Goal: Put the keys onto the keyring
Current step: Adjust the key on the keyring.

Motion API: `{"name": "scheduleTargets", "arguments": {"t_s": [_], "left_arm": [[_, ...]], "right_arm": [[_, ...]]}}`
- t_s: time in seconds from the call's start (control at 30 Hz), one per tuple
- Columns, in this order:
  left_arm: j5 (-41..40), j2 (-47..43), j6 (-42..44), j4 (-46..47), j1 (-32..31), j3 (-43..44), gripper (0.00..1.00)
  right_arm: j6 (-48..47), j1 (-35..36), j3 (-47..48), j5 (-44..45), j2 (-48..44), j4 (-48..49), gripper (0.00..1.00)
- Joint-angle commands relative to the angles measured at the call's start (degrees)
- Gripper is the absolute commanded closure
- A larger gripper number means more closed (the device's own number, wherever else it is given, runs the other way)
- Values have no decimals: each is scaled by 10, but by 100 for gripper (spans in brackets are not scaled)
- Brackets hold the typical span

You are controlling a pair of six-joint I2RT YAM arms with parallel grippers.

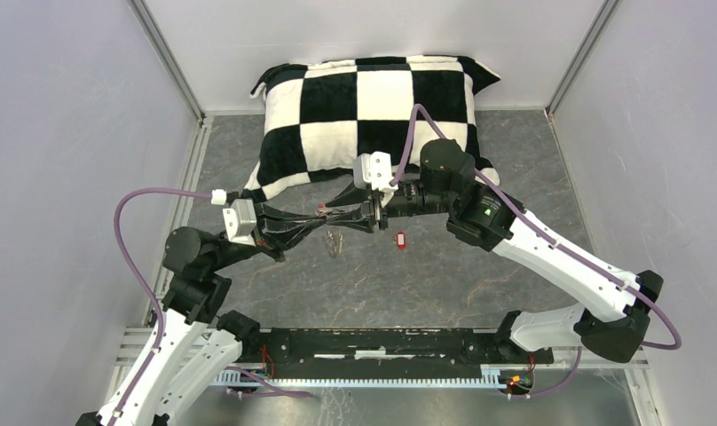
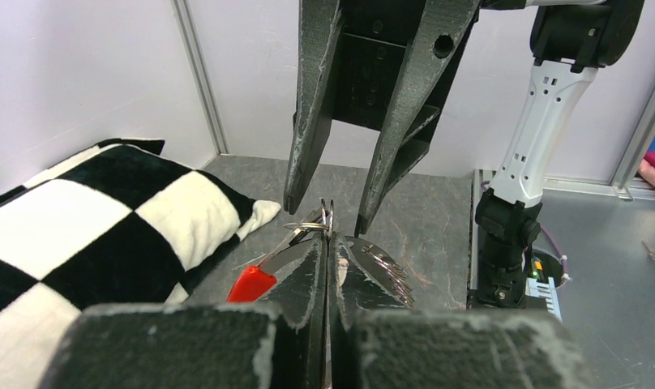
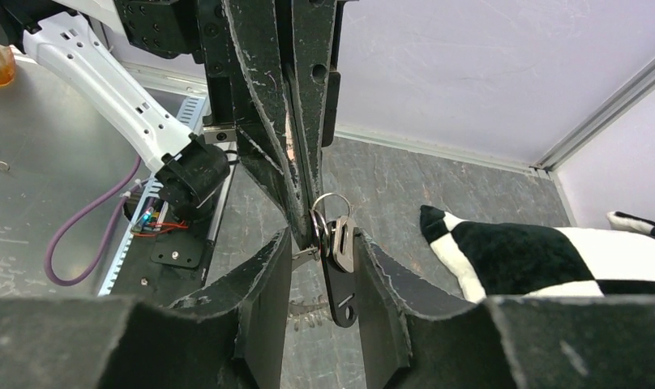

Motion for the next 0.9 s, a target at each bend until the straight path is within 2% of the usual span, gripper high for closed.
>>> {"name": "scheduleTargets", "arguments": {"t_s": [0.0, 0.73, 0.87], "left_arm": [[-14, -2, -28, 5, -1, 2, 98], [10, -14, -16, 2, -2, -6, 98], [11, -15, -14, 2, -2, -6, 98]], "right_arm": [[-12, 1, 34, 10, -14, 6, 60], [-36, 0, 80, -13, 25, -41, 62], [-35, 0, 84, -23, 32, -44, 68]]}}
